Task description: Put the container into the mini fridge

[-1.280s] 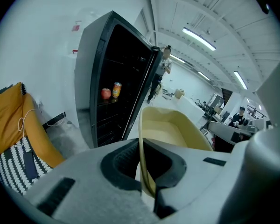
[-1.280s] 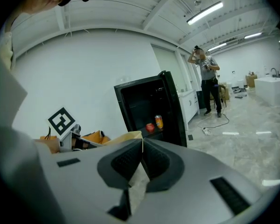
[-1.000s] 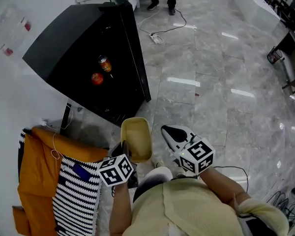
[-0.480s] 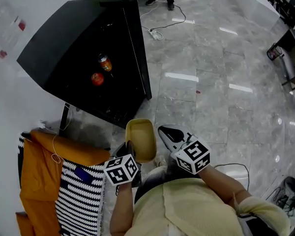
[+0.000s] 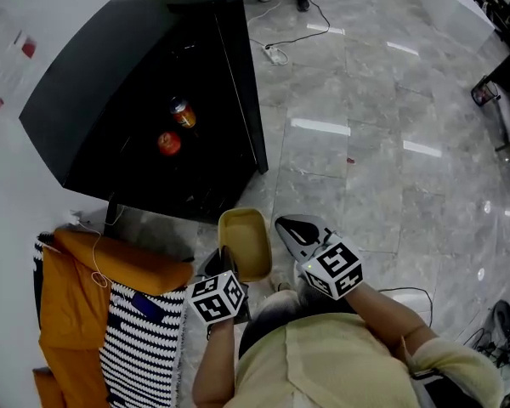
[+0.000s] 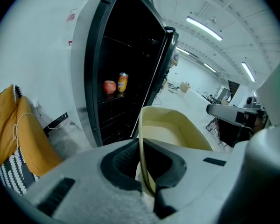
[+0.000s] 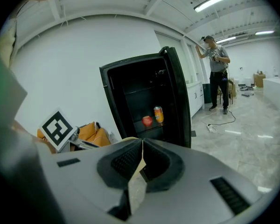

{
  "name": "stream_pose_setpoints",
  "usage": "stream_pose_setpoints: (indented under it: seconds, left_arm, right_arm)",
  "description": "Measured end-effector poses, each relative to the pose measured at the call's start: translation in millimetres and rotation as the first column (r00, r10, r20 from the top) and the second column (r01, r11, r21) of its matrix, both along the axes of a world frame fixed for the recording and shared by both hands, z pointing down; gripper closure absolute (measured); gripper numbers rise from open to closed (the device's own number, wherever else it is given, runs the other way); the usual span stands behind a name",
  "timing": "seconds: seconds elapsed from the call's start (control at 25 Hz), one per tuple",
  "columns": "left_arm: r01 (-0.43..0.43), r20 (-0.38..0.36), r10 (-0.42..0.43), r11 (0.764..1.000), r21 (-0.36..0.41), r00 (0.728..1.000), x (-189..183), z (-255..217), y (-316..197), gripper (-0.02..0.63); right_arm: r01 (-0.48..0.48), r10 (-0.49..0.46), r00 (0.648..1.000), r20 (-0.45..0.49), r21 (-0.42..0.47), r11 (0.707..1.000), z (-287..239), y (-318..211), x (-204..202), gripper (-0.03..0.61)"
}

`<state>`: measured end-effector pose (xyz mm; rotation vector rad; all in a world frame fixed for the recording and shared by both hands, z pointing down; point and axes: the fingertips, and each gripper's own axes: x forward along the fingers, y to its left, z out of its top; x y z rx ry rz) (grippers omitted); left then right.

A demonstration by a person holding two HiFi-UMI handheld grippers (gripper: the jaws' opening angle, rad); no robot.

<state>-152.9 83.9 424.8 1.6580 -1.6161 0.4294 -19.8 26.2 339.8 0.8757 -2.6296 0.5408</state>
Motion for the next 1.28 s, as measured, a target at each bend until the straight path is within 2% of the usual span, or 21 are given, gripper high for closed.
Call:
stream_pose_setpoints:
  seconds: [0.24,0.52,0.76,0.96,1.28]
  left_arm:
    - [0.022,0.021,-0.022,1.0,0.021,1.0,-2,12,-40,0.592]
    - [0.077,-0.013,-0.078,0.996,-0.04,0.997,0,52,-68,0.592]
    - [0.121,-0.032,-0.123,0.991,-0.061,0.992,-1,87,-90,0.592]
    - [0.096,0.004,-0.096,0.993,-0.067,0.995,-8,113,-105,0.592]
    - [0.104,0.022,-0.102,0.989,-0.102,0.995,-27,165,-119,0.592]
  right_arm:
    - [0.024,-0.024,1.0,-0.014,-0.002,1.0,10,-40,0,0.549]
    - [0.062,-0.063,0.998,-0.028,-0.017,0.998,35,-81,0,0.549]
    - [0.076,-0.079,0.995,-0.06,-0.045,0.996,79,-105,2,0.548]
    - [0.087,-0.092,0.994,-0.065,-0.07,0.994,108,-114,-5,0.549]
    - [0.124,-0.13,0.989,-0.076,-0.072,0.99,152,-125,-19,0.549]
